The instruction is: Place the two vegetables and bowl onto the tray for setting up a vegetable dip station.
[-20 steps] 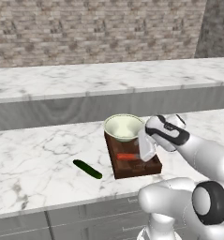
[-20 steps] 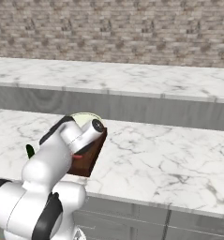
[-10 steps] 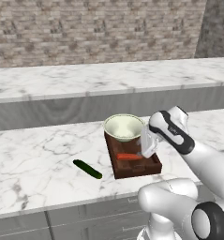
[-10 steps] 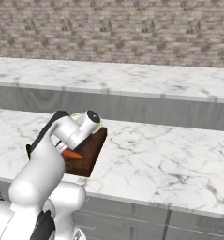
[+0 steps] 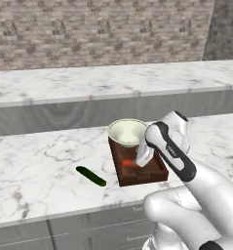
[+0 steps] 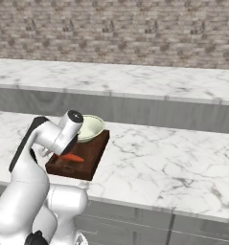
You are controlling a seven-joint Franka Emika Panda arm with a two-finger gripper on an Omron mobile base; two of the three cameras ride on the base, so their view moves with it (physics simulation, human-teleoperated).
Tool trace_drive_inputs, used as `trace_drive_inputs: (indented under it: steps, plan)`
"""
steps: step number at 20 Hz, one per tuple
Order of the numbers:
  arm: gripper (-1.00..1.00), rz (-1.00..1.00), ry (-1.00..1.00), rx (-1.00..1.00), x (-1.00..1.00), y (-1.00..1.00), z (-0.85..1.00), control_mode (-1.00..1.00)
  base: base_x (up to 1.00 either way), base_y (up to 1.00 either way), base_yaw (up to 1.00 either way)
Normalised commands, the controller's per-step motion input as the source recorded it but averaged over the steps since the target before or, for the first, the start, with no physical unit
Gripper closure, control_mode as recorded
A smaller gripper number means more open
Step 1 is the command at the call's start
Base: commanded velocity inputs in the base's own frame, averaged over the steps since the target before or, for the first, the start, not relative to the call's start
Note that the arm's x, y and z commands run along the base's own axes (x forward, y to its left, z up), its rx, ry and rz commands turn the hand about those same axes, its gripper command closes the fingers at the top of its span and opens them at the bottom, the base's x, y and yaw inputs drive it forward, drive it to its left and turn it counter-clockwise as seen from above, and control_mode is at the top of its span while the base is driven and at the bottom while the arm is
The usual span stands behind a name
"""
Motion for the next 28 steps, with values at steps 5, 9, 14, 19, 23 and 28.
trace_drive_inputs:
  steps: [5, 9, 14, 19, 23, 28]
  plan:
    - [-1.00, -0.22, 0.00, -0.15, -0.12, 0.48, 0.09, -1.00, 0.00, 0.00, 0.00]
    - [-1.00, -0.21, 0.06, -0.11, -0.04, 0.51, 0.09, -1.00, 0.00, 0.00, 0.00]
    - [-1.00, -0.20, 0.07, -0.12, 0.00, 0.54, 0.05, -1.00, 0.00, 0.00, 0.00]
    - [-1.00, -0.15, 0.09, -0.16, 0.08, 0.53, 0.01, -1.00, 0.00, 0.00, 0.00]
    - [-1.00, -0.17, 0.16, -0.17, 0.15, 0.44, 0.00, -1.00, 0.00, 0.00, 0.00]
    - [-1.00, -0.10, 0.24, -0.13, 0.22, 0.23, -0.01, -1.00, 0.00, 0.00, 0.00]
